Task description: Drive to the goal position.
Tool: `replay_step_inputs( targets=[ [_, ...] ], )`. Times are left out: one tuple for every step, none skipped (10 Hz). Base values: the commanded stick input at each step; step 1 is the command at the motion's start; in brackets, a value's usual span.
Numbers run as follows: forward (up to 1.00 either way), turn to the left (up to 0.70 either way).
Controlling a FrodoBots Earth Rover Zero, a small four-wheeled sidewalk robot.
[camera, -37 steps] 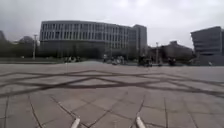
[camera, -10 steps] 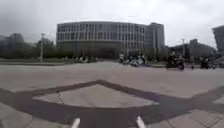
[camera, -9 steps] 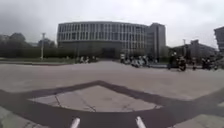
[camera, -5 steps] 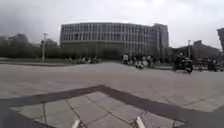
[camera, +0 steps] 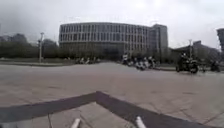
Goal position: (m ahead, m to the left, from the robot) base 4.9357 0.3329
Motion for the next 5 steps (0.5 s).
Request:
replay_step_inputs(
  targets=[
    [1.00, 0.06],
    [1.00, 0.06],
    [1.00, 0.06],
    [1.00, 0.06],
    [1.00, 0.06]
  ],
)
